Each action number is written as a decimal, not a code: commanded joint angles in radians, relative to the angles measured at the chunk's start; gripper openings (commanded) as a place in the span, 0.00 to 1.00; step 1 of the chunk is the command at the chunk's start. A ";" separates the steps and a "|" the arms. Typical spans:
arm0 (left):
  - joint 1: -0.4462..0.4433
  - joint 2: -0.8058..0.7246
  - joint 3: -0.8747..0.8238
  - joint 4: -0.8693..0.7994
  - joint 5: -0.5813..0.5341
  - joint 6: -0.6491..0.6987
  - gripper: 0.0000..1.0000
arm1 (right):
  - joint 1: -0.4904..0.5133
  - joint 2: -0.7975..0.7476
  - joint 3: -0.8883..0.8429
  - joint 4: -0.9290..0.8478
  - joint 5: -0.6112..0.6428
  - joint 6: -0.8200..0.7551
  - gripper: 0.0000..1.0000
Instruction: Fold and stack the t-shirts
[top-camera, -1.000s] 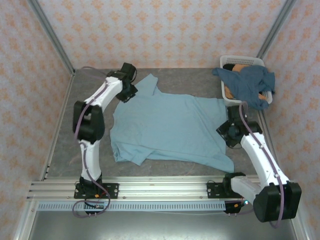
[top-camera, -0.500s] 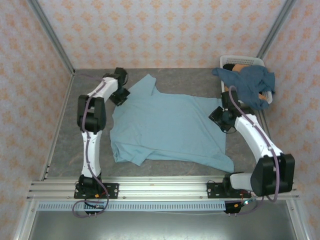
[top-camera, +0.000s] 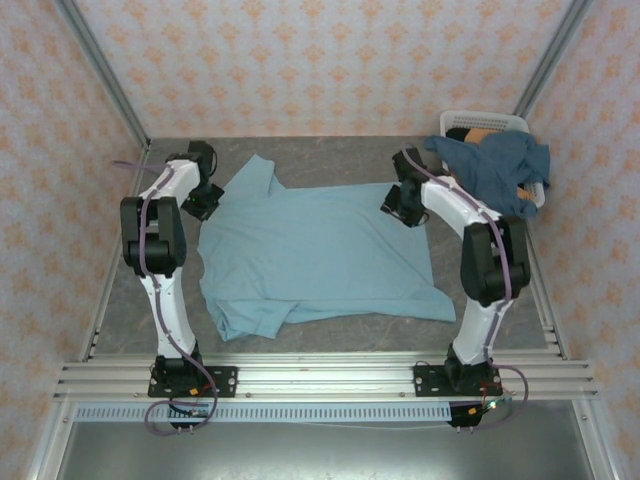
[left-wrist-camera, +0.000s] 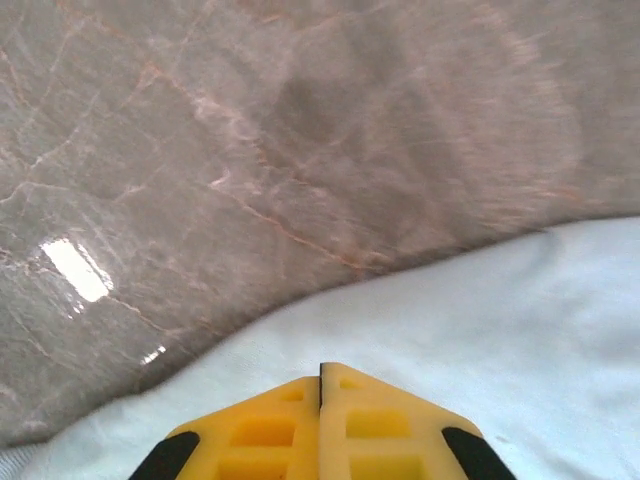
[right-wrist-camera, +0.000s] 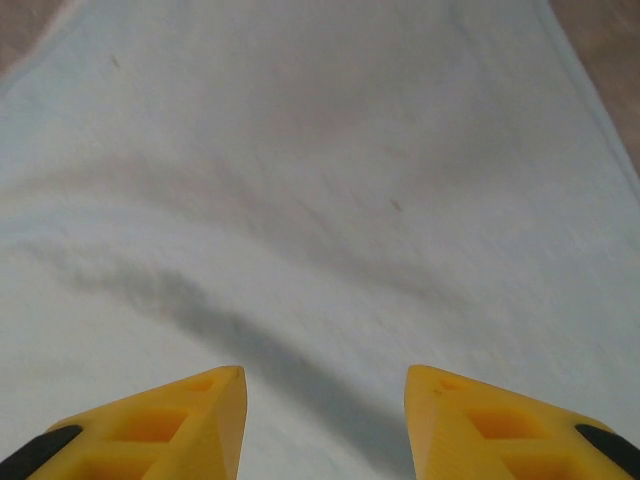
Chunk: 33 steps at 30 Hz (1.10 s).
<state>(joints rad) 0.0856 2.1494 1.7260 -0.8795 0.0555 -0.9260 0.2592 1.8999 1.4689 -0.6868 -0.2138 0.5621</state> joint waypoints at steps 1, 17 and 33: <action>-0.029 0.022 0.136 0.038 0.064 0.030 0.17 | 0.001 0.103 0.122 0.007 0.050 -0.063 0.46; -0.092 0.478 0.694 -0.136 0.090 0.086 0.14 | -0.050 0.466 0.500 -0.229 0.158 0.008 0.44; 0.022 0.332 0.384 -0.103 0.001 0.004 0.07 | -0.063 0.539 0.559 -0.370 0.194 0.086 0.43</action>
<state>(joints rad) 0.0772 2.4760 2.1700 -0.9283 0.1158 -0.8932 0.2058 2.3993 2.0533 -0.9730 -0.0517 0.6212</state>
